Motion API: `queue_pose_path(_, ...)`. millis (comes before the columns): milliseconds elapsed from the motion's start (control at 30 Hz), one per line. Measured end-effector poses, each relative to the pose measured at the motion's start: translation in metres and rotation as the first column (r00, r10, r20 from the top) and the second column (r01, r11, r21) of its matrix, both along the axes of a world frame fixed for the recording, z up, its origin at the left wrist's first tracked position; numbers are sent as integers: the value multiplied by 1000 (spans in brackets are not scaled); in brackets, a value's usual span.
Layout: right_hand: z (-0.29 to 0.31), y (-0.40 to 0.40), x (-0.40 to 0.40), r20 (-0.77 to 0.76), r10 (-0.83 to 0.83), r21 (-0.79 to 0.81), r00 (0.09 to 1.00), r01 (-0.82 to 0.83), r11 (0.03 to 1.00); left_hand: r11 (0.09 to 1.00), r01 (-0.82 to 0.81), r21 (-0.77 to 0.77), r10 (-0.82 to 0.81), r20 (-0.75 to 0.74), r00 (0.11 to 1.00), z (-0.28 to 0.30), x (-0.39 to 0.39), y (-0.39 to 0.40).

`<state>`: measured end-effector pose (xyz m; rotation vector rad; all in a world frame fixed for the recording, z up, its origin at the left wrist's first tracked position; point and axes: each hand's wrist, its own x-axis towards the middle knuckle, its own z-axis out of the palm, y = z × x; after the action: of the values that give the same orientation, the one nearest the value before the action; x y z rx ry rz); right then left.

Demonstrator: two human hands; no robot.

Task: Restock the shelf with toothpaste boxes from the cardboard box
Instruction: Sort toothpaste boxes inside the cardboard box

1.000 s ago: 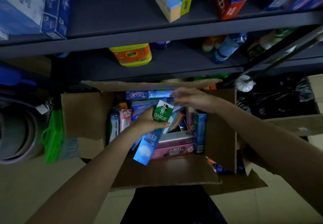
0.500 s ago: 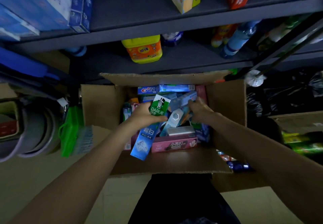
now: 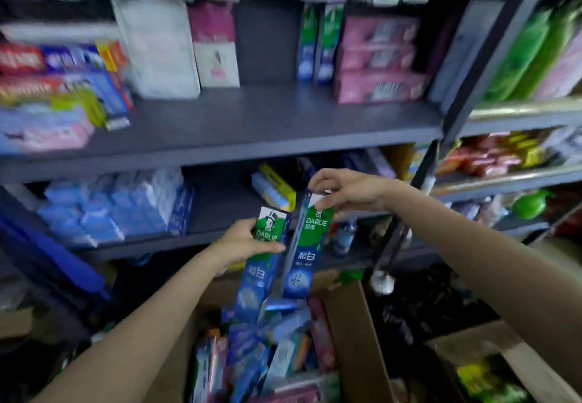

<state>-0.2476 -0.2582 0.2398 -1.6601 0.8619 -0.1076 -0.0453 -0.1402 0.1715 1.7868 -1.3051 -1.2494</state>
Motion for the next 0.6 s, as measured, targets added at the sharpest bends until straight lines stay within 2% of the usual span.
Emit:
queue_pose_path(100, 50, 0, 0, 14, -66, -88, 998, 67, 994, 982, 23, -187, 1, 126, 992, 49, -5, -12)
queue_pose_path(200, 91, -4, 0, 32, -120, -219, 992, 124, 968, 950, 33, -309, 37, 218, 975, 83, -2, -25)
queue_pose_path(300, 131, -16, 1, 48, -128, -397, 991, 136, 908, 917, 56, -396, 36, 222, 974, 119, 2, -39)
queue_pose_path(367, 157, -29, -1, 71, -151, -502, 986, 166, 849, 883, 9, -468, 76, 163, 984, 144, 4, -52)
queue_pose_path(500, 195, -59, -4, 71, -149, -725, 986, 154, 671, 820, -65, -569, 113, 50, 992, 192, 2, -85)
queue_pose_path(600, 204, -80, 1, -49, -180, -888, 982, 40, 458, 822, -85, -564, 118, 23, 993, 209, -4, -115)
